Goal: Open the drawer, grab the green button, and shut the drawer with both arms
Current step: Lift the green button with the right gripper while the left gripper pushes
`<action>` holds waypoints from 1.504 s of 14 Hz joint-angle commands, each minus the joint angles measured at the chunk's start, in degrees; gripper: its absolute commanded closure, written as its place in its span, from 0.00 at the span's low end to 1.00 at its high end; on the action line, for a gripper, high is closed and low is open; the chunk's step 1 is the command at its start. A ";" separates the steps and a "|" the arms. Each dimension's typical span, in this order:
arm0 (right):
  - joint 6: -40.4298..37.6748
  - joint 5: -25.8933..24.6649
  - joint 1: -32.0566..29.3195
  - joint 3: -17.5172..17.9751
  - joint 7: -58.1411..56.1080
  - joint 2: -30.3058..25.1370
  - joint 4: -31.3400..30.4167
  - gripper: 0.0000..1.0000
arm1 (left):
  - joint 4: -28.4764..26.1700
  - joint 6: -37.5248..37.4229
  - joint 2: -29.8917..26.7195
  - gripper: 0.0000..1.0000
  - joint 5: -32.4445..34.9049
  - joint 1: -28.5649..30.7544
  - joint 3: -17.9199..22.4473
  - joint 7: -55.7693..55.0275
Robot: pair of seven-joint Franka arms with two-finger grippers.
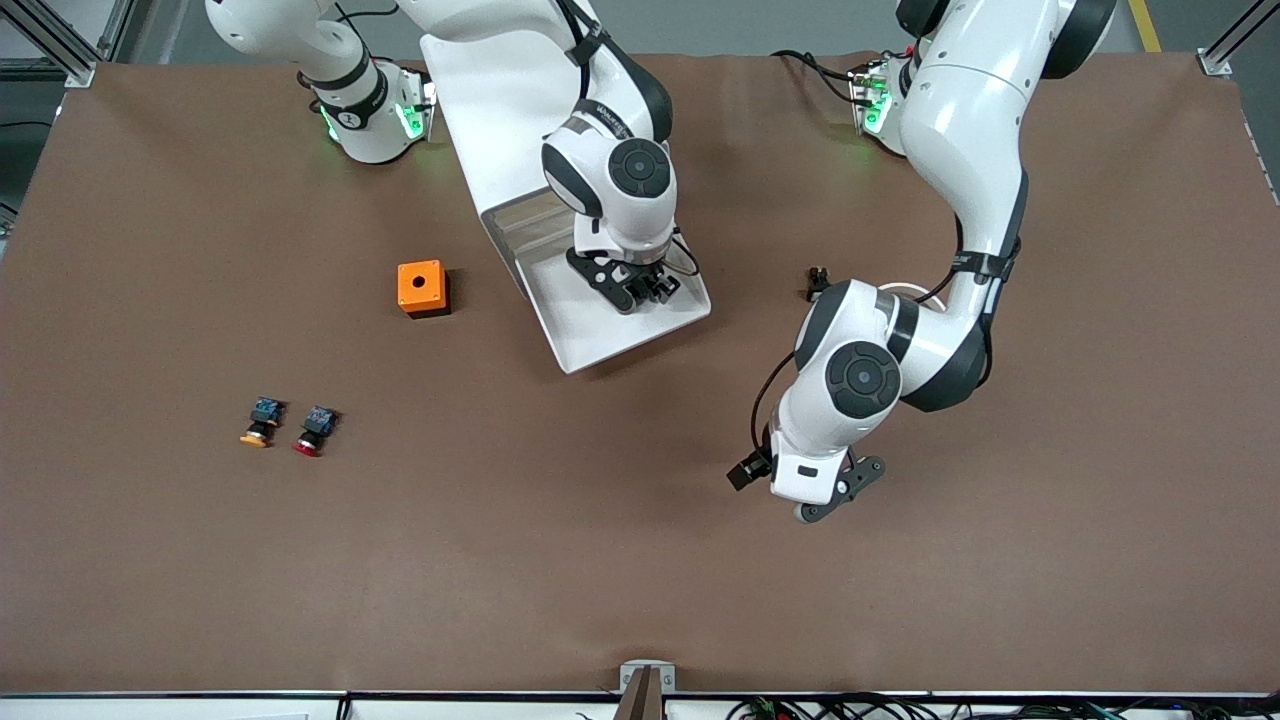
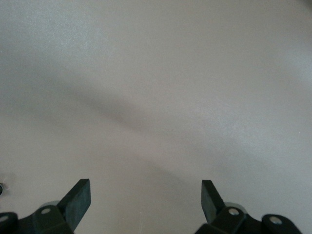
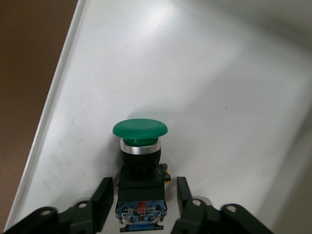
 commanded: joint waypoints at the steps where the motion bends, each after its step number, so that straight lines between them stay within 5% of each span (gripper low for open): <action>1: -0.12 -1.03 0.82 -0.41 1.81 1.24 2.04 1.00 | -1.66 -0.24 -1.49 0.00 1.29 -0.11 0.13 -0.33; 8: -4.76 -0.94 -3.74 -0.41 -0.19 1.06 9.41 1.00 | -1.57 -0.24 -1.58 0.00 0.76 -0.29 0.13 -0.33; 21: -12.43 -3.48 -25.44 -0.50 -46.76 -3.59 8.82 1.00 | -3.06 -0.33 -1.41 0.00 0.76 -2.91 -3.04 -0.42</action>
